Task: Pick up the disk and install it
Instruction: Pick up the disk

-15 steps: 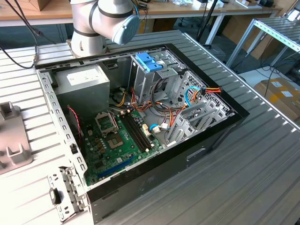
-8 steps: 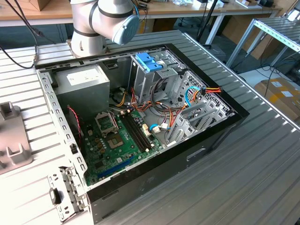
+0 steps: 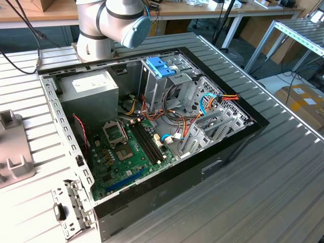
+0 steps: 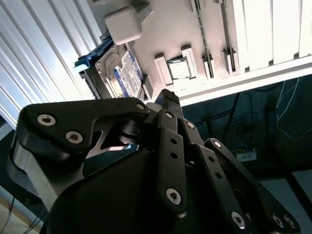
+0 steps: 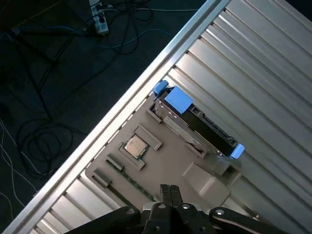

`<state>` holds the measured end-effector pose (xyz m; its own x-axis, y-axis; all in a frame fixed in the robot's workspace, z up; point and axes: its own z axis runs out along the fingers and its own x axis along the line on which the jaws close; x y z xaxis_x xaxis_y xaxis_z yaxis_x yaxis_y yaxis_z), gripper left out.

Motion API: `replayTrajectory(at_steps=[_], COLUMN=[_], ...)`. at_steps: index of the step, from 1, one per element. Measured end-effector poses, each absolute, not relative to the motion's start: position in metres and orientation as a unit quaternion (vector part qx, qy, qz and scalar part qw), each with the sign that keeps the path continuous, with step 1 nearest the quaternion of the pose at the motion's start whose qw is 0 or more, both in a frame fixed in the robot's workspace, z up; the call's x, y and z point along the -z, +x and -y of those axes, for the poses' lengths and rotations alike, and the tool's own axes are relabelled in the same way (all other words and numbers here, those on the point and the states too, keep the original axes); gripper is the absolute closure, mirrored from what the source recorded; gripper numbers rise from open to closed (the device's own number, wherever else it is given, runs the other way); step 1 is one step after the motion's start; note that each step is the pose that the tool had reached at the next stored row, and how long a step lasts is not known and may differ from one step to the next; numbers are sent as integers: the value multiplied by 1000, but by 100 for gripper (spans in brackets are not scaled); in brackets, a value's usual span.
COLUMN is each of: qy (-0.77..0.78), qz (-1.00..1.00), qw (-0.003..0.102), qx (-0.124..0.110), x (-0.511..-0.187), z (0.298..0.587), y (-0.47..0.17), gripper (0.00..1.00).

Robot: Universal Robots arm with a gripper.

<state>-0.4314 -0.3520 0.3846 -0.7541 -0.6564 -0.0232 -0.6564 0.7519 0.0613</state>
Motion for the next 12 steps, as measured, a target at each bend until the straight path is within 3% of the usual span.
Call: replayTrajectory(at_steps=[12], qy=[-429], qz=[-903], qw=[-3], qx=[-33], x=[-385], z=[352], y=[-431], gripper=[89])
